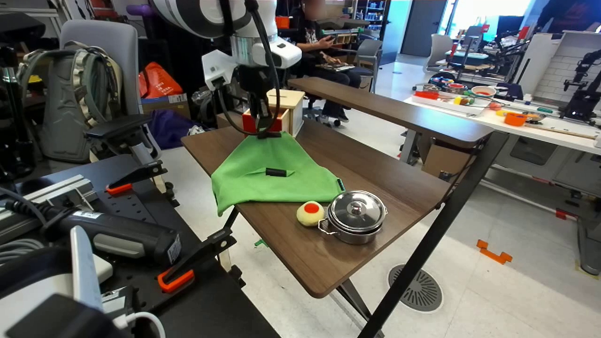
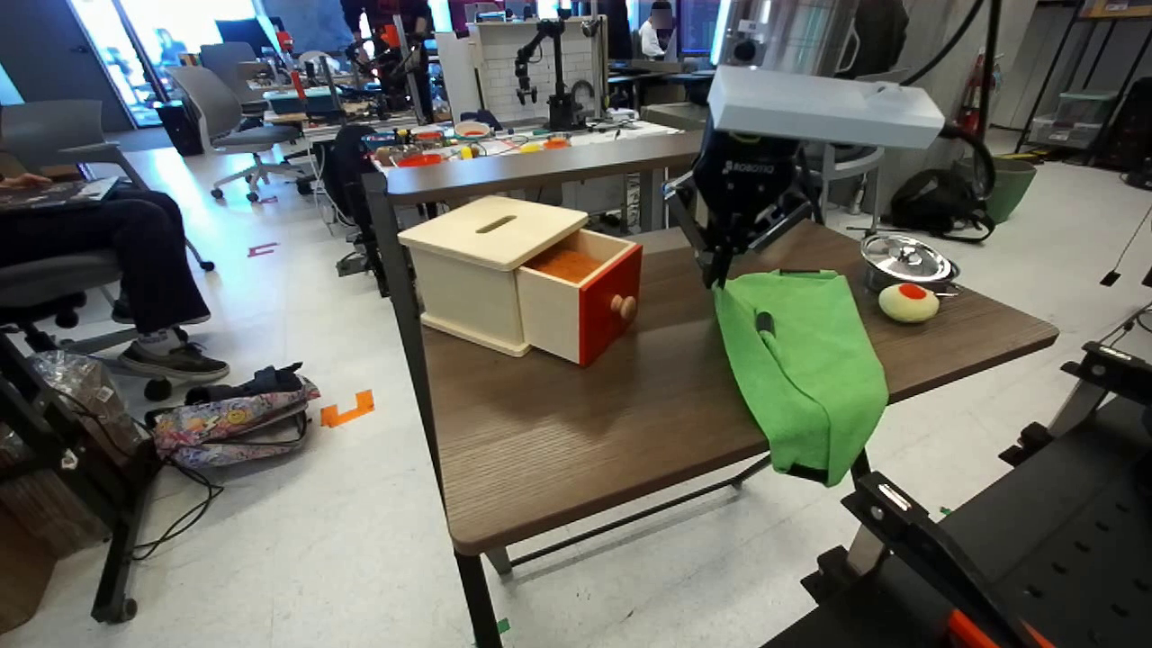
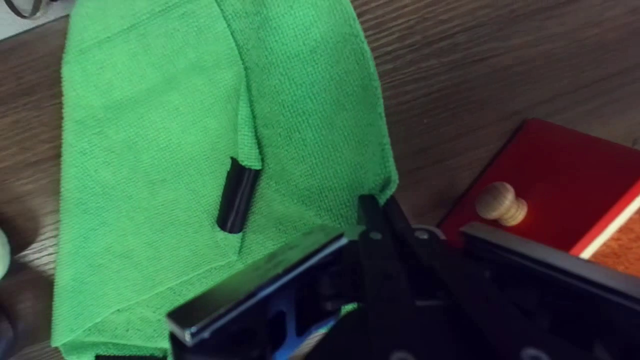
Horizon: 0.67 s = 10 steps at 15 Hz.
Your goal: Fold the green cloth
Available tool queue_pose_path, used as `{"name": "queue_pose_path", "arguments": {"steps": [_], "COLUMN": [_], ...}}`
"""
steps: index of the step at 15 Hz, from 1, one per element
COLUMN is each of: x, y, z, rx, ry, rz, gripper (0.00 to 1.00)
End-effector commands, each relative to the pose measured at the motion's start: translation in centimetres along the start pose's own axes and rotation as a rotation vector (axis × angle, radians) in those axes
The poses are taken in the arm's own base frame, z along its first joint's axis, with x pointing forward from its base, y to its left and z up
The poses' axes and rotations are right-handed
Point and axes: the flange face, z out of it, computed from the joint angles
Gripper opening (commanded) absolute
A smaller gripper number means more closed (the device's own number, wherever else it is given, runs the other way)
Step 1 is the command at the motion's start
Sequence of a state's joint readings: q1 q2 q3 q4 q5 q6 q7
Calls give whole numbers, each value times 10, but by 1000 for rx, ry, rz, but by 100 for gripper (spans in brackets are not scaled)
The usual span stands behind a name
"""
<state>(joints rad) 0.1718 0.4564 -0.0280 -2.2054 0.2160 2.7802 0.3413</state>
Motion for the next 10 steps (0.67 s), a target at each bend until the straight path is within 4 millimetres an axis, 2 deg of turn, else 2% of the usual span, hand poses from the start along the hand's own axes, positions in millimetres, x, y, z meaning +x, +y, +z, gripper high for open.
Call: {"name": "queue_pose_path", "arguments": {"steps": [1, 7, 10], "x": [-4, -1, -1], "y": [32, 99, 120], "z": [-9, 8, 15], "rx": [13, -3, -18], "ry": [3, -38, -59], "rz": [35, 162, 201], "gripper": [1, 1, 1]}}
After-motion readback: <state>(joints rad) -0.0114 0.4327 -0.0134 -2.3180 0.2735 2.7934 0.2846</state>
